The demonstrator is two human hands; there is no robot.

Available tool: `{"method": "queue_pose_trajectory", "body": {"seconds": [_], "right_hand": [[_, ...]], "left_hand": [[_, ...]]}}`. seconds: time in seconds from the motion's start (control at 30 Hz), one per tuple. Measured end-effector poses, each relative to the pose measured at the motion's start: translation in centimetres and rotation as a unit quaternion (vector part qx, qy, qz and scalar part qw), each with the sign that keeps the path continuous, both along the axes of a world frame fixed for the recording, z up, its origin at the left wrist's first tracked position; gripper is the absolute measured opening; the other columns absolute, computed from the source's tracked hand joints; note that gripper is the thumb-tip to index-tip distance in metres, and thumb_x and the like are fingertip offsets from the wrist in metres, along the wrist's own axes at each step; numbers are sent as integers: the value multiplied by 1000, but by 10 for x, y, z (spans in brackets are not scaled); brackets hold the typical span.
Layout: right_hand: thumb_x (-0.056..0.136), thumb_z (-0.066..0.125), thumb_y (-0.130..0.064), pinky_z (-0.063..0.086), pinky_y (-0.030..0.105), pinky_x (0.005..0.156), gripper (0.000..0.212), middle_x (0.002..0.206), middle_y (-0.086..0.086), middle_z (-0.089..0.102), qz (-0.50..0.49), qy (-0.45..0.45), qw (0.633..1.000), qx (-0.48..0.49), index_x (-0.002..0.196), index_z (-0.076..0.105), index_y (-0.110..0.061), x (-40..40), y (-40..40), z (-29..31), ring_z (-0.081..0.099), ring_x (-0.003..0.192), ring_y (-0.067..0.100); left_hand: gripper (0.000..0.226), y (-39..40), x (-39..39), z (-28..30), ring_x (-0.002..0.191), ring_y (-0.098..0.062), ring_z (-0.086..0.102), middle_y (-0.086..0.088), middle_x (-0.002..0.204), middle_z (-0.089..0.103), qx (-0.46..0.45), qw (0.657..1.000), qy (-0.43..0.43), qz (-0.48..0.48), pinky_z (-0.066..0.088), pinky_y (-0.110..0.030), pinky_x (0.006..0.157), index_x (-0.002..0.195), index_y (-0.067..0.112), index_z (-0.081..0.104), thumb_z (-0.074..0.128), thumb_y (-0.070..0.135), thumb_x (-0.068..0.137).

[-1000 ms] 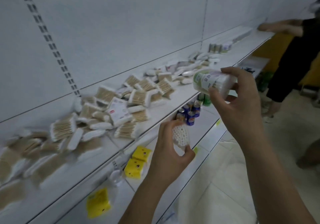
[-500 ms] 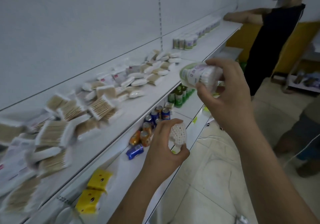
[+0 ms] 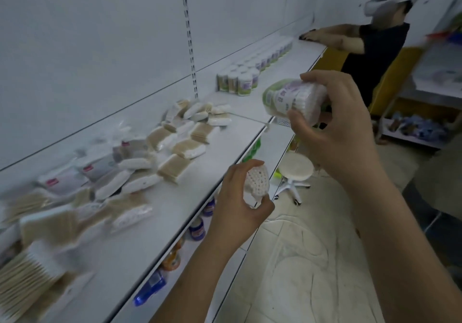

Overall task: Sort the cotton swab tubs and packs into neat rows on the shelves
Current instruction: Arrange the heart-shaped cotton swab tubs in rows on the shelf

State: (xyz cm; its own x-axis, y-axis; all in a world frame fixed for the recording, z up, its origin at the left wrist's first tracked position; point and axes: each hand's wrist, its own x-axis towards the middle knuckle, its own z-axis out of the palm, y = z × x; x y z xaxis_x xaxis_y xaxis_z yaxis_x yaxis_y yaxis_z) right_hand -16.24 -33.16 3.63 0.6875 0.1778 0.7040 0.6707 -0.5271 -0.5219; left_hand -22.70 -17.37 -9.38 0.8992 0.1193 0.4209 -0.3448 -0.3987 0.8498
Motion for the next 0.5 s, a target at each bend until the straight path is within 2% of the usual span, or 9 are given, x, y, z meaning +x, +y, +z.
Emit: {"method": "queue_pose_trajectory", "body": {"seconds": [0.17, 0.37, 0.5], "right_hand": [[90, 68, -22, 50, 27, 89, 44, 126, -11, 43, -17, 0, 1000, -3, 131, 52, -19, 74, -26, -7, 45, 112, -1], [90, 67, -21, 51, 25, 87, 44, 126, -14, 42, 8, 15, 1000, 3, 132, 52, -21, 173, -60, -15, 44, 108, -6], [90, 67, -21, 48, 14, 84, 43, 125, -14, 42, 28, 31, 999, 8, 131, 52, -24, 240, -87, -16, 42, 104, -14]], "left_hand": [[64, -22, 66, 0, 117, -10, 50, 10, 123, 49, 37, 999, 6, -16, 44, -13, 88, 131, 34, 51, 72, 12, 75], [61, -56, 157, 1, 121, -12, 47, 21, 124, 45, 64, 997, 9, 36, 52, -33, 92, 130, 40, 48, 69, 24, 75], [61, -82, 217, 8, 121, -13, 48, 15, 125, 46, 59, 997, 15, 52, 52, -36, 93, 131, 36, 50, 68, 20, 76]]}}
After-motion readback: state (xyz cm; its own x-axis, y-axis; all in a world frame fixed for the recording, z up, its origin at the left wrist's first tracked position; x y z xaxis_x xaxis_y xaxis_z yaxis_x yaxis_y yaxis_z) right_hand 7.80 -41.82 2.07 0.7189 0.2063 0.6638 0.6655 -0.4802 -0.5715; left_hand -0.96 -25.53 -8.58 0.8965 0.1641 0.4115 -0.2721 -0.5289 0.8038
